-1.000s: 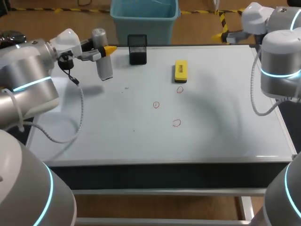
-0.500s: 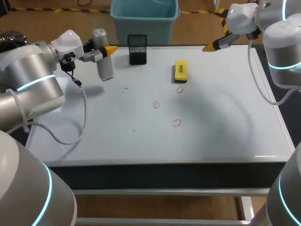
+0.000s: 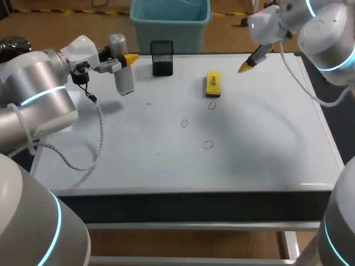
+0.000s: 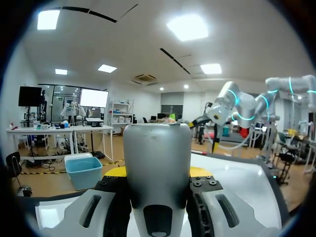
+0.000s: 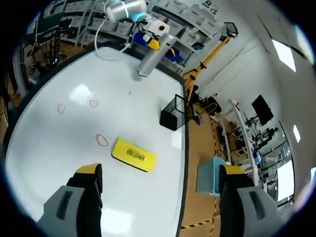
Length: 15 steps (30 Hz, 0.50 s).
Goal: Pick up the inspection probe, press it on each red-marked spot on the whiteboard one by one, put down the probe, pick up the eraser, and wipe off all the red marks.
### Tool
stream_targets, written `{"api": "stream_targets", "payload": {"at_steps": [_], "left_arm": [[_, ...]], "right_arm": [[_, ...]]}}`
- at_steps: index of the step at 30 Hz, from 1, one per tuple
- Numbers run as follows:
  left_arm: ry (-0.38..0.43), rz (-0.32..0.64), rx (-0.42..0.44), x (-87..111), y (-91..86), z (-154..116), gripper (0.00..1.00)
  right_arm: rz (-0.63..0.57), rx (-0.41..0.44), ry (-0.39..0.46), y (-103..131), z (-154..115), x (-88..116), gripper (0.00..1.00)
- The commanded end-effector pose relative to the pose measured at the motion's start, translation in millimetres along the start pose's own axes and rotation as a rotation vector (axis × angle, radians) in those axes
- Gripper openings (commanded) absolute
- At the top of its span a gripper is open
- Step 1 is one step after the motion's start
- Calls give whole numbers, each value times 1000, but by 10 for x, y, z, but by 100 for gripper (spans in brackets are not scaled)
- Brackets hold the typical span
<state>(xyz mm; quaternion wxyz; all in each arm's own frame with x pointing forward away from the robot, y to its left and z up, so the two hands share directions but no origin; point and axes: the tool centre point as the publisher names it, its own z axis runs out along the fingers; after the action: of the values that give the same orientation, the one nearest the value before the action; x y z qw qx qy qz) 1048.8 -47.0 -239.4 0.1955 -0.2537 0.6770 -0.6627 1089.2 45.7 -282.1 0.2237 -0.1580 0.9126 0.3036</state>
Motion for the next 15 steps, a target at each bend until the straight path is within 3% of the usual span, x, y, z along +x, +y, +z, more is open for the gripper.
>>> {"api": "stream_targets", "payload": {"at_steps": [1, 4, 7, 15], "left_arm": [[-7, 1, 3, 14, -5, 6, 0], [-7, 1, 3, 14, -5, 6, 0], [-7, 1, 3, 14, -5, 6, 0], [-7, 1, 3, 14, -5, 6, 0]], "right_arm": [[-436, 249, 396, -45, 53, 11, 100], [-491, 272, 423, -88, 65, 82, 100], [-433, 267, 379, -108, 68, 78, 100], [-433, 267, 379, -108, 68, 78, 100]]}}
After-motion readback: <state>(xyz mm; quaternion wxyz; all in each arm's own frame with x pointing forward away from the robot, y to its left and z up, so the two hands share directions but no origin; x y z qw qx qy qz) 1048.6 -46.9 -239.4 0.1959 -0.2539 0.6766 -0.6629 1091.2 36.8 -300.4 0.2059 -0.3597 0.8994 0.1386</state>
